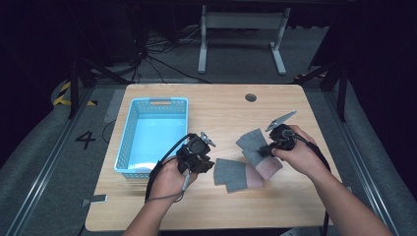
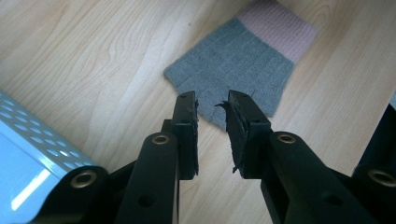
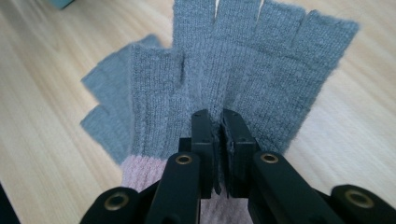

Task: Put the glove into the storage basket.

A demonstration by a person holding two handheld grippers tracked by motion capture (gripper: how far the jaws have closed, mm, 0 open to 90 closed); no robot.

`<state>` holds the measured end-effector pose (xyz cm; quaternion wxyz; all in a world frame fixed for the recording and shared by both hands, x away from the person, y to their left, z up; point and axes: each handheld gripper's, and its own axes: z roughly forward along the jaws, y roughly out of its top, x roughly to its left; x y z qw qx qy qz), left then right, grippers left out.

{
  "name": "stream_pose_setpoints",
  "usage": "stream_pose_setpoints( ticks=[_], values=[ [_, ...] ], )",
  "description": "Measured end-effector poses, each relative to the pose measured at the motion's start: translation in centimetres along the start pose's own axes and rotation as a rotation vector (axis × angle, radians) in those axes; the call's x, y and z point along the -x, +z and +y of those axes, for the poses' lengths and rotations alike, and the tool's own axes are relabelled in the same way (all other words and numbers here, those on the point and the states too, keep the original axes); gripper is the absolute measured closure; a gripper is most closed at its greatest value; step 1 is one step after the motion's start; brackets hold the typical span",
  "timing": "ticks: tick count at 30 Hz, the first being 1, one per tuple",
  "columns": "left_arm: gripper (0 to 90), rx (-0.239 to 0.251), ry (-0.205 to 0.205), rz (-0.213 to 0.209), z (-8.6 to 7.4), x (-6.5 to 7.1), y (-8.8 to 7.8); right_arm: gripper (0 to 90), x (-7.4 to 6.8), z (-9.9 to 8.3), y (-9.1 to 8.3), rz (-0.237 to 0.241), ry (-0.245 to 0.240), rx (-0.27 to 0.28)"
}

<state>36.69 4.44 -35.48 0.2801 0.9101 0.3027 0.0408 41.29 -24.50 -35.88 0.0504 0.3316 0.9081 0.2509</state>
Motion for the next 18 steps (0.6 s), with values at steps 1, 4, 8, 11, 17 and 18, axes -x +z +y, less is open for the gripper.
stream_pose_setpoints(
  ticks=[1,4,8,11,17,18],
  values=[
    [73.2,-0.001,0.001,-0.006,0.0,0.0,0.0,85.5,-0.2,0.0,0.2,0.007,-0.010,-0.003],
    [72.3,-0.003,-0.001,-0.016,0.0,-0.1,0.1,85.4,-0.7,-0.1,0.7,0.026,-0.026,-0.017],
    [72.2,-0.005,-0.005,-0.022,-0.1,-0.2,0.2,85.3,-1.4,-0.3,1.3,0.045,-0.053,-0.033],
    [72.2,-0.004,-0.006,-0.023,-0.1,-0.2,0.2,85.2,-1.8,-0.3,1.7,0.057,-0.083,-0.046],
    [70.9,-0.007,-0.008,-0.029,-0.1,-0.3,0.3,85.0,-2.6,-0.4,2.7,0.093,-0.101,-0.070],
    [71.0,-0.007,-0.007,-0.028,-0.1,-0.3,0.4,85.0,-2.8,-0.5,3.1,0.099,-0.119,-0.078]
  ],
)
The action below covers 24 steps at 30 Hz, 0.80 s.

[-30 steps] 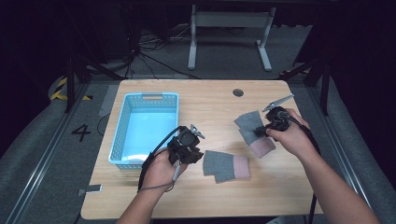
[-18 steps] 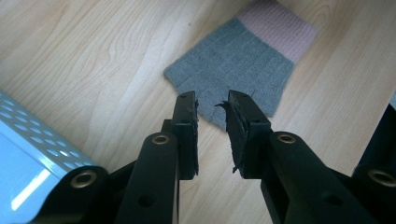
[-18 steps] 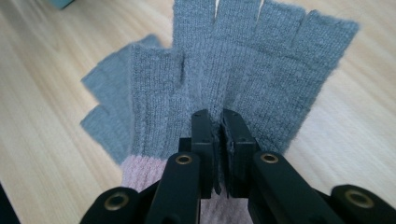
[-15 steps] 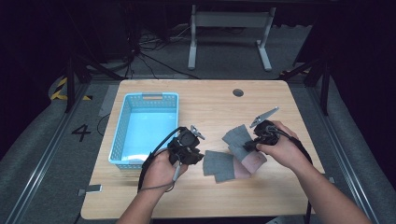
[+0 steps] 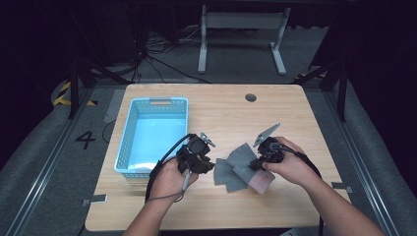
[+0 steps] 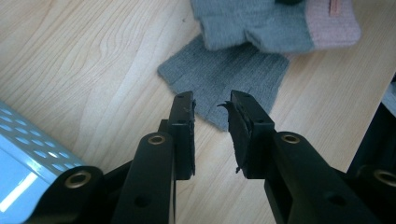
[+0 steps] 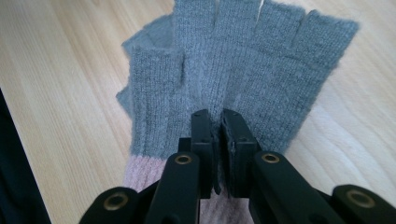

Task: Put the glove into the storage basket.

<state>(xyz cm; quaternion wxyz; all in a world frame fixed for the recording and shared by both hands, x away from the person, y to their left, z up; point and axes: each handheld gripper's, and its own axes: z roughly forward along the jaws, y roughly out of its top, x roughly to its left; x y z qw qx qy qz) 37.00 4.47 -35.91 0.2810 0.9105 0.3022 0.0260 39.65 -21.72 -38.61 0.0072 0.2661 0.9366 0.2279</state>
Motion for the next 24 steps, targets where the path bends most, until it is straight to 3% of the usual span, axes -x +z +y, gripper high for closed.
stream_pose_setpoints(
  ticks=[4,7,10,13,17,21,24],
  values=[
    [70.6,0.017,0.028,0.020,0.0,0.2,0.3,84.5,-0.4,0.1,0.9,0.008,-0.016,-0.016],
    [70.5,0.044,0.050,0.009,0.0,0.3,0.5,84.3,-0.6,0.1,1.5,0.007,-0.024,-0.029],
    [69.6,0.057,0.044,0.004,0.0,0.2,0.7,83.1,-0.6,0.0,2.0,0.009,-0.033,-0.035],
    [68.6,0.057,0.012,-0.008,0.0,0.0,0.9,80.1,-0.6,-0.1,2.2,0.002,-0.037,-0.030],
    [69.4,0.016,-0.003,-0.029,0.0,-0.1,1.2,73.8,-1.0,-0.2,2.0,-0.020,-0.030,-0.013],
    [69.4,0.012,-0.008,-0.062,0.0,-0.2,1.3,69.7,-1.4,-0.7,0.8,-0.015,-0.006,0.044],
    [70.7,0.009,0.004,-0.079,0.1,0.0,1.7,67.9,-1.4,-1.6,-0.3,-0.040,0.012,0.079]
  ],
)
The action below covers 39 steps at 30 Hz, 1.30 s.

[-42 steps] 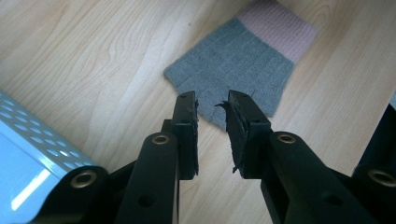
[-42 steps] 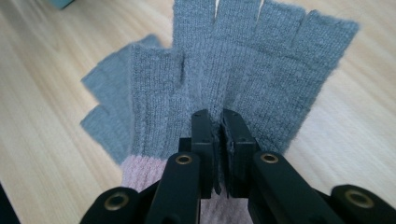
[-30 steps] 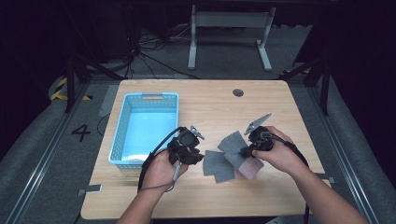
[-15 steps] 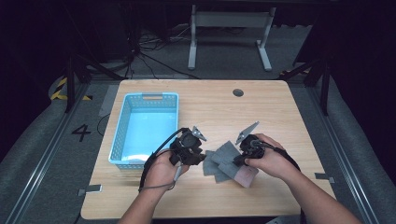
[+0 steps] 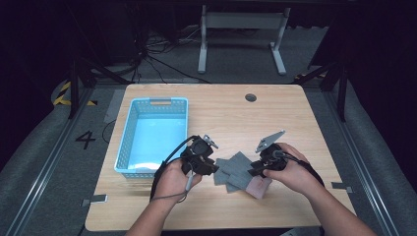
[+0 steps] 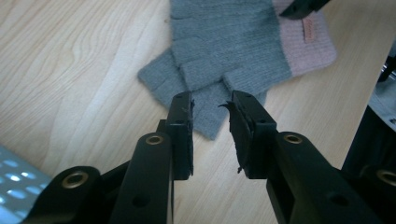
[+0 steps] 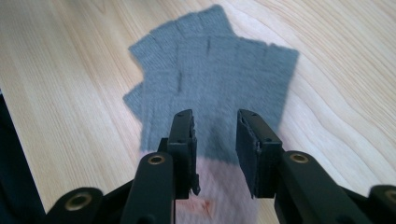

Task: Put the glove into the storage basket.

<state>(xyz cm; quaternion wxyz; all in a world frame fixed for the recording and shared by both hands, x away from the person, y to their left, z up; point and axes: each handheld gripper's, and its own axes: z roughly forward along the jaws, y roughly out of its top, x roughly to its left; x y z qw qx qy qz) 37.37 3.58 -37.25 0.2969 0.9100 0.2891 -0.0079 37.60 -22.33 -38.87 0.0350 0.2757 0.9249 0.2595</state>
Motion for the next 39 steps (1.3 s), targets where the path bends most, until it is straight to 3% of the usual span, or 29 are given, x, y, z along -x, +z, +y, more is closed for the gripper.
stream_pose_setpoints(
  ticks=[5,15,20,25,28,34,39],
  values=[
    [70.6,-0.005,-0.005,-0.024,0.1,0.1,0.5,67.7,0.6,-1.5,-0.8,-0.022,0.049,0.021],
    [69.8,-0.025,0.004,0.002,0.1,0.0,1.6,68.6,1.1,-4.6,-2.4,-0.059,0.095,0.050],
    [70.0,-0.042,-0.021,-0.009,0.3,-0.3,2.2,68.7,1.1,-5.8,-2.8,-0.075,0.094,0.016],
    [68.9,-0.059,-0.019,-0.008,0.4,-0.2,2.8,68.5,1.2,-6.6,-2.7,-0.085,0.098,-0.010],
    [68.1,-0.063,-0.018,-0.014,0.5,-0.1,3.3,67.8,1.3,-7.1,-2.2,-0.096,0.093,-0.053],
    [64.7,-0.086,-0.034,-0.026,0.7,-0.5,4.1,67.9,1.0,-7.5,-1.6,-0.064,0.089,-0.065],
    [61.8,-0.106,-0.025,-0.002,0.9,-0.6,4.8,68.0,0.7,-7.5,-0.7,-0.056,0.077,-0.078]
  ],
)
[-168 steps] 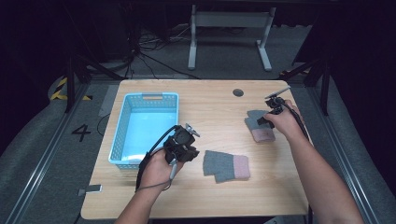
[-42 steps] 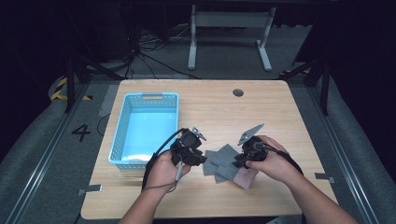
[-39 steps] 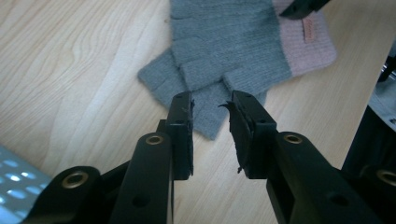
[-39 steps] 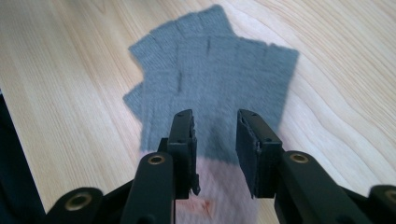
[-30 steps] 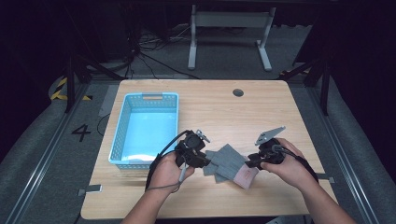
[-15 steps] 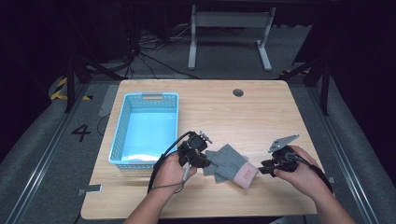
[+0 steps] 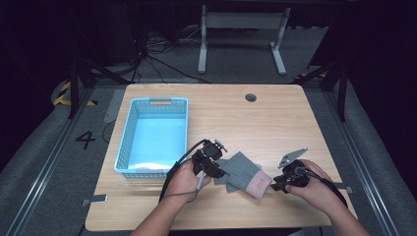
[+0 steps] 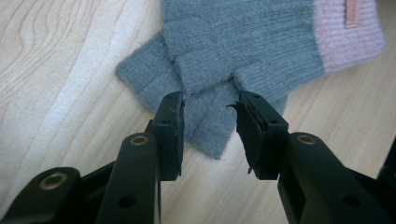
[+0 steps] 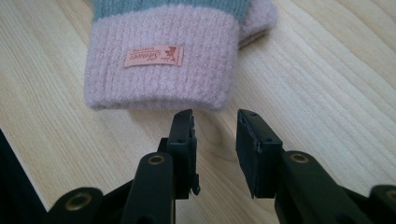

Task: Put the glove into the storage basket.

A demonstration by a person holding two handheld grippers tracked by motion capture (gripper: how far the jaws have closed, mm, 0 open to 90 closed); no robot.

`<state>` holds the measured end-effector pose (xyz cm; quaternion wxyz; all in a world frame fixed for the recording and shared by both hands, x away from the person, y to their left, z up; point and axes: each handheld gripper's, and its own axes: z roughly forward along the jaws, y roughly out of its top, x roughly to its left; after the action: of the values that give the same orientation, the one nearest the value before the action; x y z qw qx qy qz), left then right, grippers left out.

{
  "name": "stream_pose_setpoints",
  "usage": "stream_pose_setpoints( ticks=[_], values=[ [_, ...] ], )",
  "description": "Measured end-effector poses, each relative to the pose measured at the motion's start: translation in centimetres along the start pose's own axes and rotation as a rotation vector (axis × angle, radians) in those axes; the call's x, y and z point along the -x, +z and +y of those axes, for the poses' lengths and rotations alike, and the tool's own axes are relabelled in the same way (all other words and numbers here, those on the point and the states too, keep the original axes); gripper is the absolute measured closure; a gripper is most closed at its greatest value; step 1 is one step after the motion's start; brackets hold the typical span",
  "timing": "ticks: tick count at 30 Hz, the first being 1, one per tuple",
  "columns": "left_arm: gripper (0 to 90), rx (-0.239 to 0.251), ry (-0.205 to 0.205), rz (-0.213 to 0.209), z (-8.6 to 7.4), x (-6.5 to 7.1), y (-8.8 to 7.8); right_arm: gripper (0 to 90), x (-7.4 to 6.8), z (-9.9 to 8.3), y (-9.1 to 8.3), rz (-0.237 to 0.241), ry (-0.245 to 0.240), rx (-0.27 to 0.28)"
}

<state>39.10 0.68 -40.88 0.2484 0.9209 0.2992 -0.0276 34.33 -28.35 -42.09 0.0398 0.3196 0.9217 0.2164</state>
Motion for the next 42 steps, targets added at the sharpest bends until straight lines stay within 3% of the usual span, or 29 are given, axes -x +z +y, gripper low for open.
stream_pose_setpoints(
  ticks=[11,25,30,39,42],
  values=[
    [59.1,-0.042,0.041,0.052,0.6,0.0,2.3,68.3,-0.2,-0.2,0.4,0.001,-0.005,0.001],
    [59.3,-0.065,0.047,0.027,1.2,0.2,3.1,70.4,-0.5,-0.2,0.8,-0.001,-0.016,0.000],
    [63.3,-0.063,0.031,0.026,1.3,0.1,3.2,70.4,-0.7,-0.1,1.0,-0.005,-0.014,-0.004],
    [72.6,-0.046,0.068,0.067,1.4,0.9,2.6,70.6,-1.0,0.1,1.1,-0.016,-0.022,-0.010],
    [80.5,-0.048,0.075,0.085,1.6,1.1,2.4,70.6,-1.0,0.1,1.1,-0.016,-0.017,-0.014]
  ],
)
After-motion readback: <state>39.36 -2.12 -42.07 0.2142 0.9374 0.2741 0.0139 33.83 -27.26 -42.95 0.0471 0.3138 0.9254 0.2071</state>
